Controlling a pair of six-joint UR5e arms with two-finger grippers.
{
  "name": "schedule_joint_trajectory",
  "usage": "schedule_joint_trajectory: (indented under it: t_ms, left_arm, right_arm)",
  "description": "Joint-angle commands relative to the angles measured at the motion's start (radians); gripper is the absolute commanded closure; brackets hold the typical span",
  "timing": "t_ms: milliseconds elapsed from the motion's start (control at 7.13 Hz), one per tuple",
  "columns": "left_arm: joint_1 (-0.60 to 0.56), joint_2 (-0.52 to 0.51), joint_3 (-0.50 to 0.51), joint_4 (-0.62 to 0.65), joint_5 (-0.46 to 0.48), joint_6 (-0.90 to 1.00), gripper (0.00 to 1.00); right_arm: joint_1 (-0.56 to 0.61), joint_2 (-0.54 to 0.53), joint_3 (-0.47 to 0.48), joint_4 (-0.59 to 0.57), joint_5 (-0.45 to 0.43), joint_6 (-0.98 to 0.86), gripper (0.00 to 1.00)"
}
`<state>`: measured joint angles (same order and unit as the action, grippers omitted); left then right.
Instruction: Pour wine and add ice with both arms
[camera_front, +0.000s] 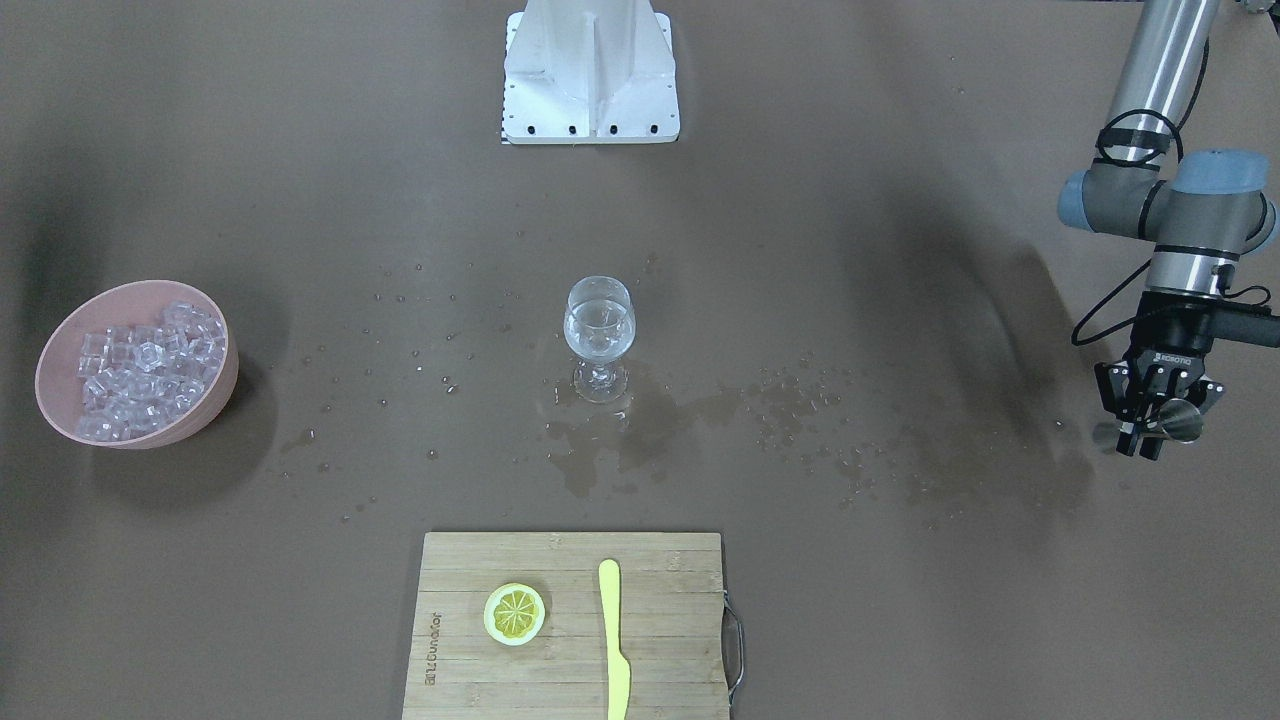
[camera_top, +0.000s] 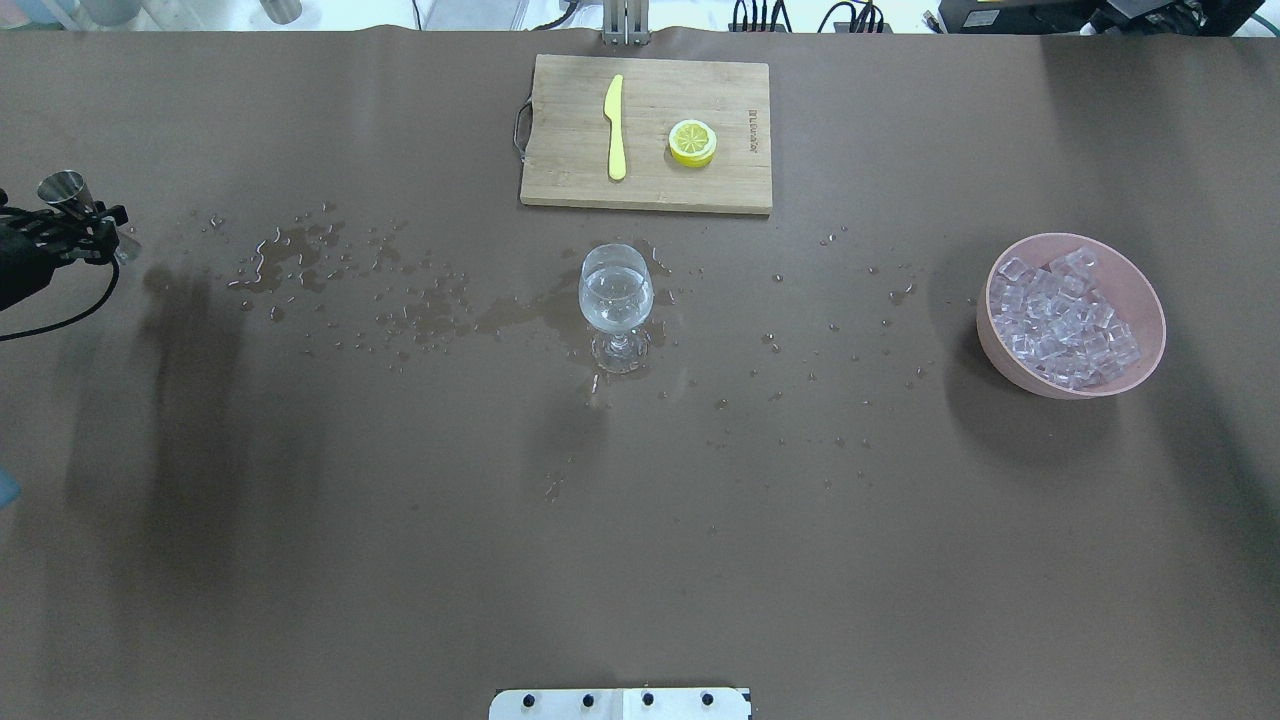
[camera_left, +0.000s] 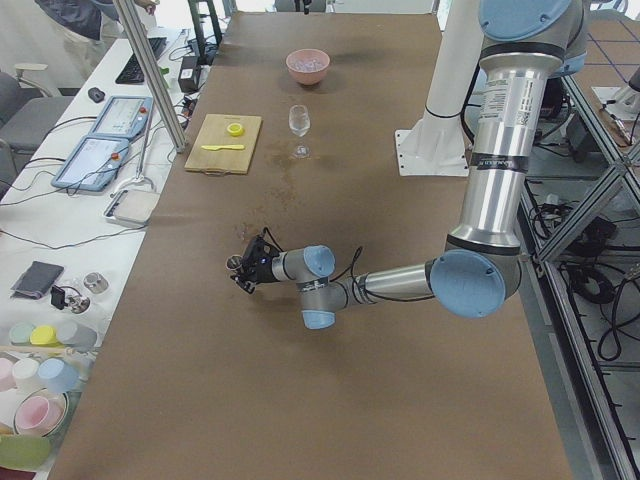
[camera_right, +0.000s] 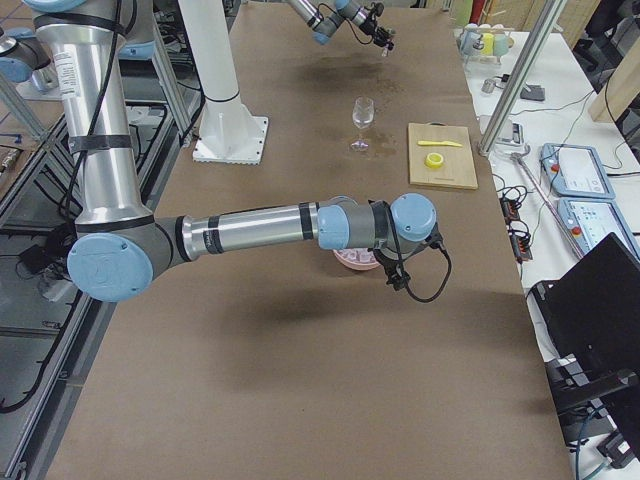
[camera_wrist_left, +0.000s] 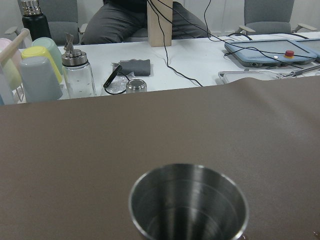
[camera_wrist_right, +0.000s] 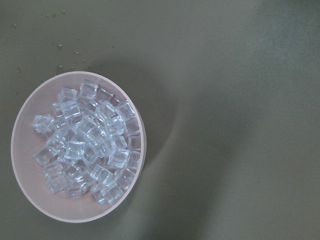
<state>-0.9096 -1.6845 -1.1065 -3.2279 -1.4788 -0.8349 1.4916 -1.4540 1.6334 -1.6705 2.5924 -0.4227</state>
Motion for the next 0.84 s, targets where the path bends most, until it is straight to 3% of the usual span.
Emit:
schedule_joint_trajectory:
  t_ms: [0, 701]
  left_arm:
    - [0.003, -0.003, 0.002, -0.003, 0.000, 0.004, 0.03]
    - [0.002, 0.011, -0.024, -0.004, -0.014, 0.005, 0.03]
  right_arm:
    - [-0.001, 0.000, 0.000, 0.000, 0.000, 0.001, 0.00]
    - [-0.002, 0.000, -0.001, 0.000, 0.000, 0.001, 0.00]
